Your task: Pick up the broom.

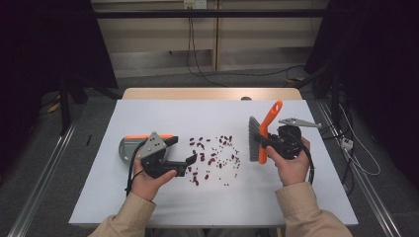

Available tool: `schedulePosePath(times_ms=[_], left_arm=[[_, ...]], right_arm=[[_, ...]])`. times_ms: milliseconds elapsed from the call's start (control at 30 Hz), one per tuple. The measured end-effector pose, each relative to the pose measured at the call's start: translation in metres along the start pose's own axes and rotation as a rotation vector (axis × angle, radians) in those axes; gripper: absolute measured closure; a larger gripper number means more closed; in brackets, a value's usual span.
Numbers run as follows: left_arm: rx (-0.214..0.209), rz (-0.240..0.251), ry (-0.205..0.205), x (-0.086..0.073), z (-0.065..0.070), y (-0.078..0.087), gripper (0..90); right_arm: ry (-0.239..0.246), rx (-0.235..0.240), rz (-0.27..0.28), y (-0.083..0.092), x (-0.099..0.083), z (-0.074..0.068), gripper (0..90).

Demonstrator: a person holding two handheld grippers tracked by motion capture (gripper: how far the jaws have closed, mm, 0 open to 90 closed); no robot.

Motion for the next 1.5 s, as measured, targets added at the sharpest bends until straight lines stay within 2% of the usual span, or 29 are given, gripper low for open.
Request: schedulePosePath(times_ms=[367,533,700,833,967,1300,1500], left_arm=[[0.031,-0.010,0.017,-0.010,-0.014,0.021,10.2],[0.041,-0.010,0.018,-0.012,-0.017,0.026,10.2],[0.049,-0.015,0.020,-0.014,-0.019,0.029,10.2],[0.053,-0.014,0.020,-0.015,-0.020,0.030,10.2],[0.057,-0.016,0.020,-0.016,-0.022,0.032,10.3],[0.067,-0.015,0.028,-0.018,-0.026,0.037,10.3],[0.071,-0.007,0.031,-0.018,-0.029,0.040,10.3]], right_arm=[[0.011,-0.047,-0.092,0.008,-0.010,0.025,70.0],[0.017,-0.072,-0.150,0.005,-0.012,0.029,70.1],[0.006,-0.074,-0.179,-0.008,-0.017,0.029,69.8],[0.002,-0.087,-0.156,-0.023,-0.018,0.031,70.3],[0.004,-0.108,-0.160,-0.036,-0.017,0.032,70.8],[0.080,-0.175,-0.216,-0.065,-0.012,0.024,70.7],[0.119,-0.193,-0.254,-0.076,-0.017,0.019,69.1]])
Point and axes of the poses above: each handheld gripper's, and its own axes: y roughly backward along the jaws, x roughly out of its top, z roughly to its right, the point moved 2 cm from there along -y, roughly forward along the jaws, and after that the axes turned 9 degrees about -x, right-handed, at the moved point
